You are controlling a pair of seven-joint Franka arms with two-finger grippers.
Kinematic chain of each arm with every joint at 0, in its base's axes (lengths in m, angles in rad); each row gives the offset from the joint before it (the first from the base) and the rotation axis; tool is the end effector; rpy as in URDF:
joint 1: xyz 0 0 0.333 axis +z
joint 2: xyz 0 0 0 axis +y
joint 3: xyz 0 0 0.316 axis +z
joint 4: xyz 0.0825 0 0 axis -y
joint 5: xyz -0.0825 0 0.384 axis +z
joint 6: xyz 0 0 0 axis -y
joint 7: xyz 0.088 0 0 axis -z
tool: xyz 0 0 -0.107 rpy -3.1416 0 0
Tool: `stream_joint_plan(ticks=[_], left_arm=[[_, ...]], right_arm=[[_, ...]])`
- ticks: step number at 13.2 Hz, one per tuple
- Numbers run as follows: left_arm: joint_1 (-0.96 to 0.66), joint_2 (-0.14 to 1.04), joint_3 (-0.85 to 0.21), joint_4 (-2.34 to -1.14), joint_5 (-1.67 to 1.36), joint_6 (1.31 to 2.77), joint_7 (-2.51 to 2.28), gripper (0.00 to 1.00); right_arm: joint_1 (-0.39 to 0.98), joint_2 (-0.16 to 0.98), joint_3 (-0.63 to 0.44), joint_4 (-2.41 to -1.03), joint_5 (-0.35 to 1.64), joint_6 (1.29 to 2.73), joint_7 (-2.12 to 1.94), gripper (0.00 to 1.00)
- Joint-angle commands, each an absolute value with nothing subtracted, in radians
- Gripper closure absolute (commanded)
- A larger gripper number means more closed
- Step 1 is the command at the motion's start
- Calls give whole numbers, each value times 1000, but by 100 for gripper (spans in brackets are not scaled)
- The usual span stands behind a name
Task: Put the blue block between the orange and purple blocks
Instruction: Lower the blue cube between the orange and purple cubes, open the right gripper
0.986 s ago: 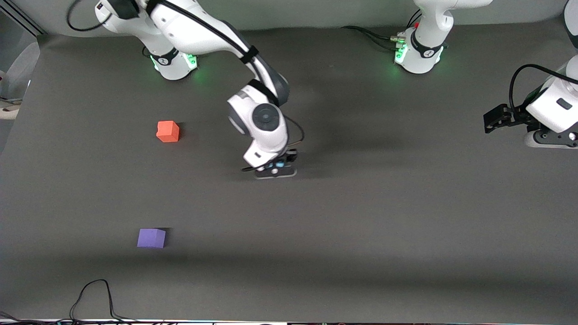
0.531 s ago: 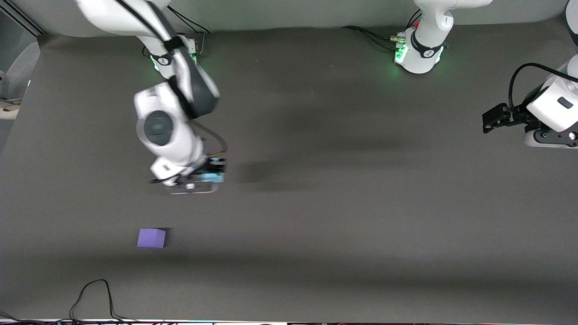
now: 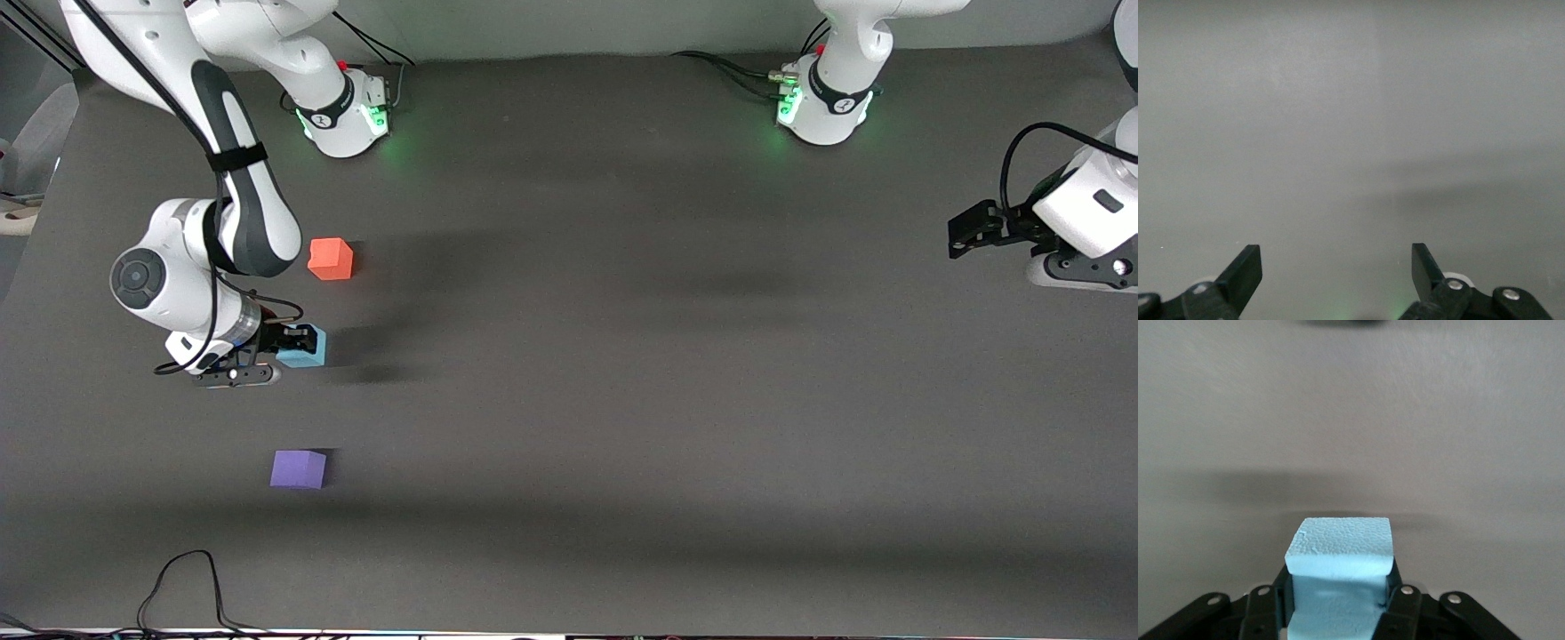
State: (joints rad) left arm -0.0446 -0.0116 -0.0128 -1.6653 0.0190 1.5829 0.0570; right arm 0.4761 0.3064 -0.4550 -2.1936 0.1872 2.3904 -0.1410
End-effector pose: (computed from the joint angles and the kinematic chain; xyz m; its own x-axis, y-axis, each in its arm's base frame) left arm 0.5478 -0.0295 0.5874 0.9909 -0.1142 -0.0717 -0.1156 -0.9932 -0.0150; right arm 0.5484 0.0125 0.2519 0.9969 0.0335 -0.0706 0.0340 -0.9994 0.0057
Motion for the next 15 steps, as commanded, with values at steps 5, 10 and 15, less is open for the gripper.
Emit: stream_joint_plan(ticks=[5, 10, 15], left_arm=[[-46, -6, -9, -1647, 14, 1571, 77, 0], [-45, 3, -9, -1638, 15, 1575, 77, 0], [-46, 3, -9, -1638, 17, 1577, 77, 0]], right_arm=[[494, 356, -453, -2217, 216, 2476, -175, 56], [499, 388, -451, -2209, 261, 2493, -178, 51], [499, 396, -451, -2207, 288, 2507, -176, 0]])
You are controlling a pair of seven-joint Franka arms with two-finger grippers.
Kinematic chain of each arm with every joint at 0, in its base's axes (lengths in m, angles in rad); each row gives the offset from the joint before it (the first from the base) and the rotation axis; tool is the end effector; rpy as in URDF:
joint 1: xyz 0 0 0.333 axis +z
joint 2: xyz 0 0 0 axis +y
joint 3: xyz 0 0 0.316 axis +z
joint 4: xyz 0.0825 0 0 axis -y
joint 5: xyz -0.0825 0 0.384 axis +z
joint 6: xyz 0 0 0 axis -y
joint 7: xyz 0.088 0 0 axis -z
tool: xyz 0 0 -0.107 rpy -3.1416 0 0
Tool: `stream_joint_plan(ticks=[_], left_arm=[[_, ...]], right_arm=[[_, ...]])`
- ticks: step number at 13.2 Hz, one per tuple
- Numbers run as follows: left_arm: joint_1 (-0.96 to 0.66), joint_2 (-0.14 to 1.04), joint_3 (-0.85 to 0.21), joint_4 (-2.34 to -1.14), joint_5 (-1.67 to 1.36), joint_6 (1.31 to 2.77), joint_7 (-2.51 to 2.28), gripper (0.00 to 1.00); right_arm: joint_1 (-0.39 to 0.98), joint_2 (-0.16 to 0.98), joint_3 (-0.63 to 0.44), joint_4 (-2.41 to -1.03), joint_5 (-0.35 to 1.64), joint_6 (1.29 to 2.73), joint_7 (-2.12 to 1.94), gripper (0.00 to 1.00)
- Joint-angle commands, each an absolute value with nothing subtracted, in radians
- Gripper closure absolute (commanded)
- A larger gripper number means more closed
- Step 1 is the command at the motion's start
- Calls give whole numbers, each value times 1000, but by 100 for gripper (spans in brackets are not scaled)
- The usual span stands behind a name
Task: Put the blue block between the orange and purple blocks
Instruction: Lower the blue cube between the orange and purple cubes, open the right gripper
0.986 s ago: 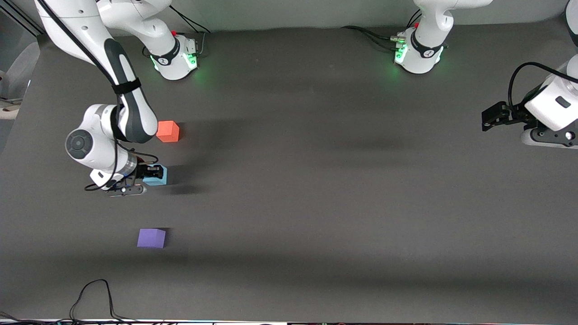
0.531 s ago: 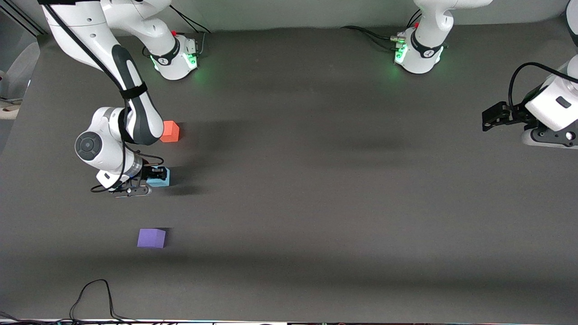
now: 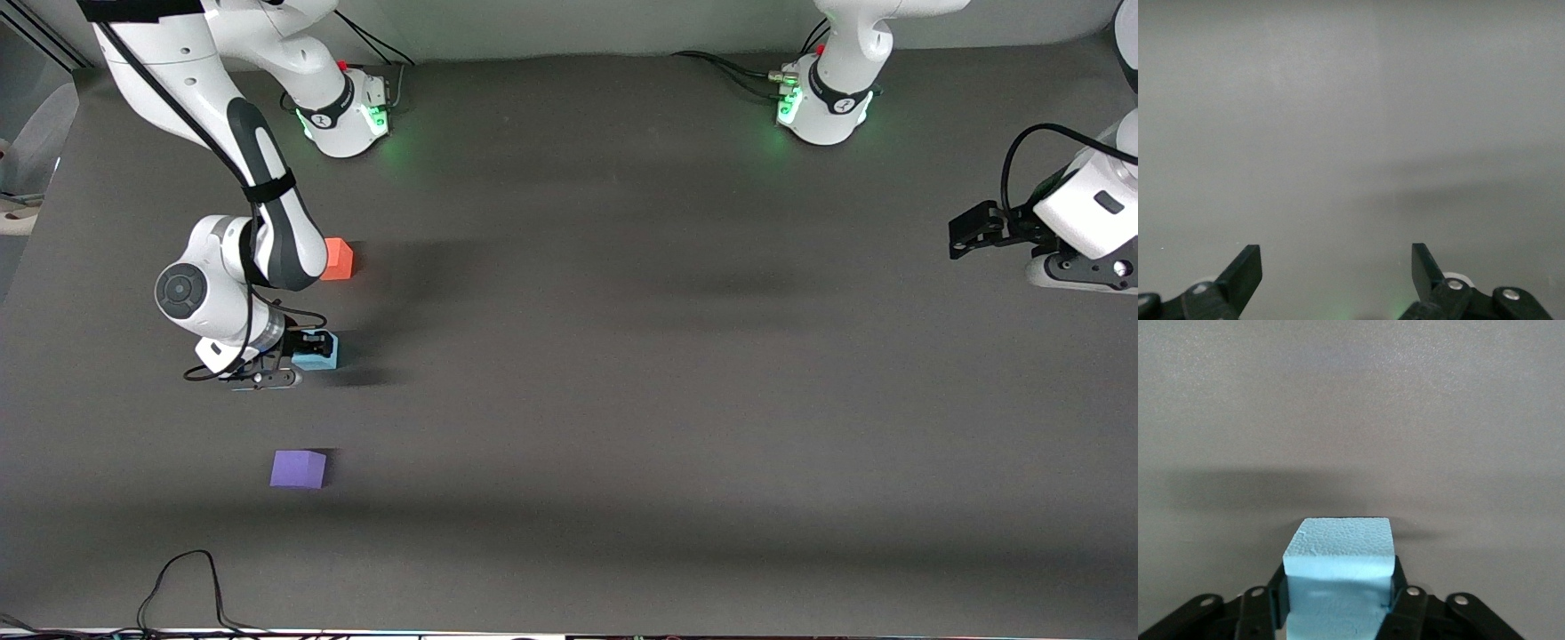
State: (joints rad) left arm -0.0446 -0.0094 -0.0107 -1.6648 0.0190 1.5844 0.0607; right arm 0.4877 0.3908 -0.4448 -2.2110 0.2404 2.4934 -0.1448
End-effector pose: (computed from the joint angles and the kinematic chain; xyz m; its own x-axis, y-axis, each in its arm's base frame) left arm 0.5486 -0.0284 0.5866 0.9907 -0.1158 -0.0720 -0.1172 -0.9930 -0.0147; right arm 0.5453 0.0181 0.2115 0.9982 0.0145 -0.0578 0.0159 -0.9996 0.0235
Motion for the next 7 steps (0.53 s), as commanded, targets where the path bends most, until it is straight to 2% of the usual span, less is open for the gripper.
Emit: stream_joint_plan(ticks=[1, 4, 7], left_arm=[[-46, 3, -9, -1638, 17, 1577, 75, 0], [-46, 6, -9, -1637, 23, 1583, 75, 0], [-46, 8, -9, -1637, 23, 1586, 75, 0]], right_arm=[[500, 390, -451, -2207, 290, 2500, -176, 0], [503, 330, -454, -2206, 290, 2464, -178, 0], [503, 223, -459, -2165, 279, 2326, -173, 0]])
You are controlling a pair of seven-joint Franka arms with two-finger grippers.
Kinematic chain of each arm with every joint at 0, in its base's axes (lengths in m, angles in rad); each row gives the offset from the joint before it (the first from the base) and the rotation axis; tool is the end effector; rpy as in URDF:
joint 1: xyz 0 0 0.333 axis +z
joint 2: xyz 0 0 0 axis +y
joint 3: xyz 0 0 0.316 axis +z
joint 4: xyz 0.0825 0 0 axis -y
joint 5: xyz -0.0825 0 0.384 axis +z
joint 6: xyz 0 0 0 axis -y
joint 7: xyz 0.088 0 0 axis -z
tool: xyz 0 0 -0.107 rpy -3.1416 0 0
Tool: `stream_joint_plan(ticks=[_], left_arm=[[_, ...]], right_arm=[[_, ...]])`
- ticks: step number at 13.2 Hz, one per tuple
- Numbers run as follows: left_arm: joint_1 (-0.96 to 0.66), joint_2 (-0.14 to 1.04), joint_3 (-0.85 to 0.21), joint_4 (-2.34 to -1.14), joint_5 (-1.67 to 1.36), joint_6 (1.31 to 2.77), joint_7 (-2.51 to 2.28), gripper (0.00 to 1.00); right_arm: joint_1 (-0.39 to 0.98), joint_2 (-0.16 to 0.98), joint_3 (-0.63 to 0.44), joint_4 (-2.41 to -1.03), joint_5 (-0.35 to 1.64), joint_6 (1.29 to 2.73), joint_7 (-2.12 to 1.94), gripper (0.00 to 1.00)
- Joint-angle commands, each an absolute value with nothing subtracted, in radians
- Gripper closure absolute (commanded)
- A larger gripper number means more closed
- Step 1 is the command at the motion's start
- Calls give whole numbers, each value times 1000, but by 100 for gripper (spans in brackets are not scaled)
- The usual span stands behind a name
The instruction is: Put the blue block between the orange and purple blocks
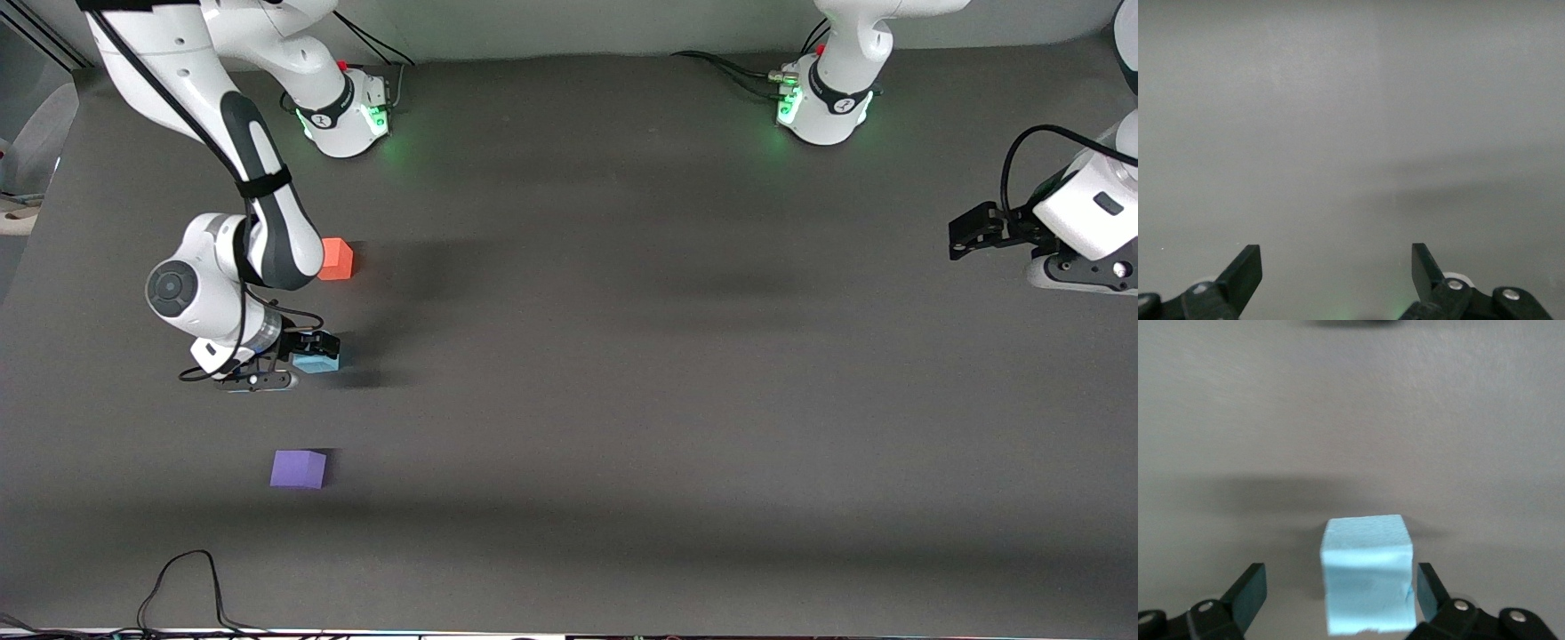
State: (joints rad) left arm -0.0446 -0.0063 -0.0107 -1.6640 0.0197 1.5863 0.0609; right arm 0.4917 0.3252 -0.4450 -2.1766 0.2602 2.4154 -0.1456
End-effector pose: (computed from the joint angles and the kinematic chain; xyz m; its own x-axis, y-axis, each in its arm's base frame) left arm 0.5496 -0.0284 0.5854 0.9906 -0.1161 -0.0724 -0.1175 -0.9930 -0.0153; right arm 0.5553 0.0273 0.2503 0.9991 0.0109 -0.0409 0.0096 -0.9995 -0.0315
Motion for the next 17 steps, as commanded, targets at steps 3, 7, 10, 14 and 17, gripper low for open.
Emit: stream_joint_plan(ticks=[3, 7, 10, 14, 17], left_arm=[[-46, 8, -9, -1637, 23, 1586, 75, 0], [-46, 9, -9, -1637, 21, 1586, 75, 0], [-46, 9, -9, -1637, 20, 1586, 75, 0], [-46, 9, -9, -1637, 20, 1586, 75, 0], [-46, 9, -9, -1637, 18, 1586, 74, 0]], right_arm=[[503, 164, -491, -2085, 241, 2163, -176, 0], [503, 36, -515, -1961, 178, 1952, -166, 0], [502, -32, -514, -1840, 100, 1791, -125, 0], [508, -84, -505, -1746, 95, 1670, -61, 0], [514, -104, -468, -1726, 32, 1661, 70, 0]])
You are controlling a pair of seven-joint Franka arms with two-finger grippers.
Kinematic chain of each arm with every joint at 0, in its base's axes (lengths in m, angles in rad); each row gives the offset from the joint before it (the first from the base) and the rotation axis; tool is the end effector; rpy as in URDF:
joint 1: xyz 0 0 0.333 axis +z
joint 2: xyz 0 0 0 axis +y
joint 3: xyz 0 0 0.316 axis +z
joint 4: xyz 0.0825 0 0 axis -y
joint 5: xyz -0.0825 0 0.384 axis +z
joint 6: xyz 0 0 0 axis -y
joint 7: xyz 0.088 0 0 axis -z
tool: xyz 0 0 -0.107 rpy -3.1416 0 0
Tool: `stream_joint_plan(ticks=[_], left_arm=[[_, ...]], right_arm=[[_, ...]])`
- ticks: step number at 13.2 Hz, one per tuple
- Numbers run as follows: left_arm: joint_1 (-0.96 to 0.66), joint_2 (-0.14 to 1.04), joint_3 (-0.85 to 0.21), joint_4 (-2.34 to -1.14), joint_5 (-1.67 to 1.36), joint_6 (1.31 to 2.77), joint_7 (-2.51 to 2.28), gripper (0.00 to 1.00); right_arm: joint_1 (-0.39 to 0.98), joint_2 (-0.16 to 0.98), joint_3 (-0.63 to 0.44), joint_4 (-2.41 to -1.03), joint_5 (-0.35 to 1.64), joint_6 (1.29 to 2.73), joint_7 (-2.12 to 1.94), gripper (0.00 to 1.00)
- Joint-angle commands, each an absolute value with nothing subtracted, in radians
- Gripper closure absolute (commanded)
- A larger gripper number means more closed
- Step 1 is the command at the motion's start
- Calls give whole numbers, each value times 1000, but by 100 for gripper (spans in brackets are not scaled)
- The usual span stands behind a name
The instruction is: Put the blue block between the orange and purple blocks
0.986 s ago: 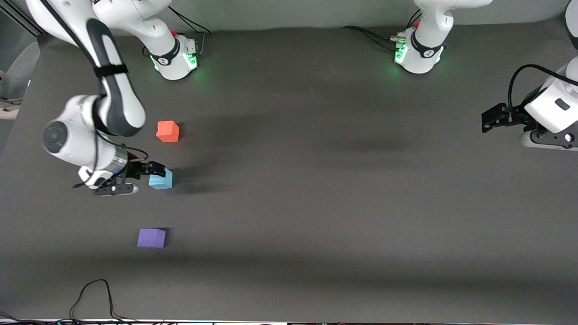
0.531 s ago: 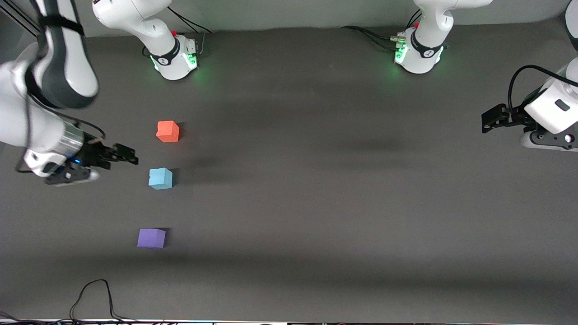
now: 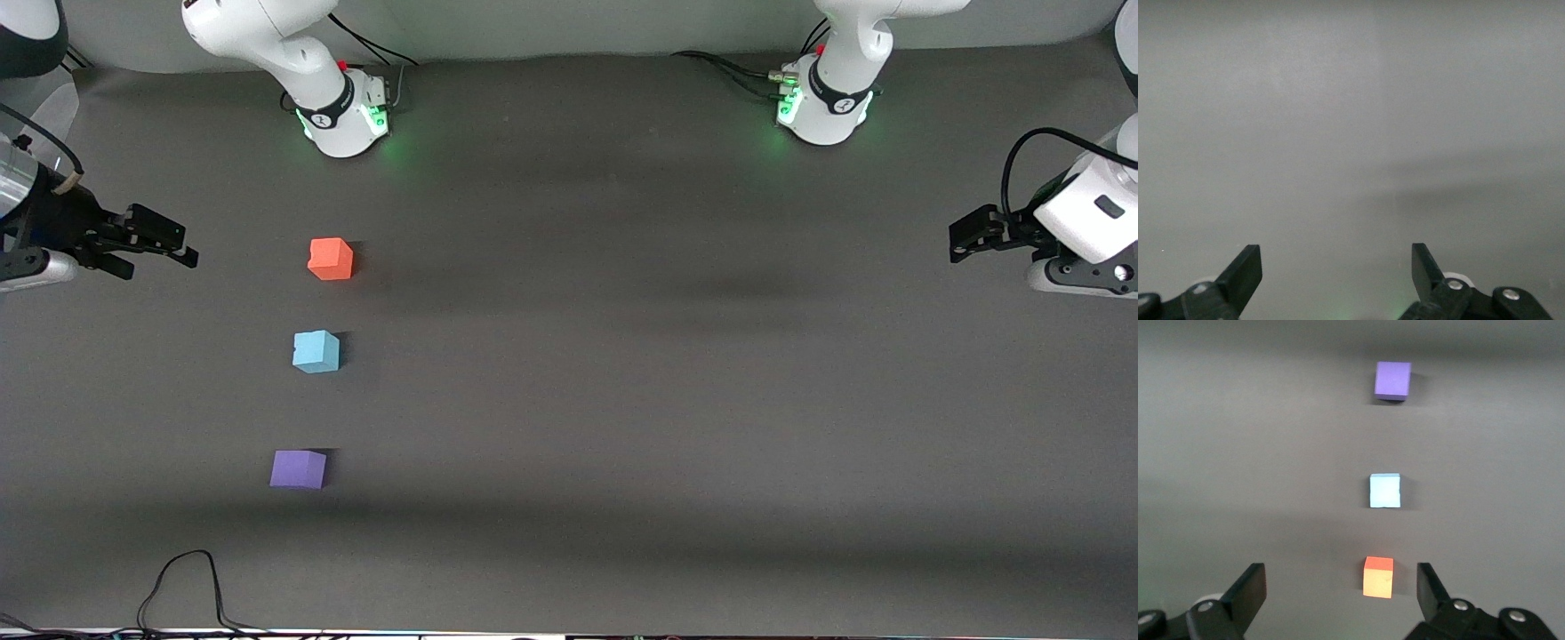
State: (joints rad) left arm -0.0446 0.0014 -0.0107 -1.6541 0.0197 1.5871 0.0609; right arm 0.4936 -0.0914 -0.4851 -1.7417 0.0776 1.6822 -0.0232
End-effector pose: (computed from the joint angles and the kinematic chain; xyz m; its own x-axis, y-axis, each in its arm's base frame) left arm 0.5523 -0.0285 0.5859 0.9908 -0.1161 -0.0694 -0.1174 -0.9930 -0.0154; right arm 0.5369 0.0017 0.5976 0.9994 0.0237 0.0235 0.0264 -0.9925 -0.1191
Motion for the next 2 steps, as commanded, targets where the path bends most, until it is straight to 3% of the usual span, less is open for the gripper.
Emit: stream_joint_plan(ticks=[1, 2], left_arm=[[-46, 9, -9, -1637, 18, 1586, 75, 0], [-46, 9, -9, -1637, 17, 1586, 74, 0]], right_arm=[[515, -106, -466, -1729, 32, 1660, 74, 0], [515, -104, -465, -1735, 32, 1661, 75, 0]])
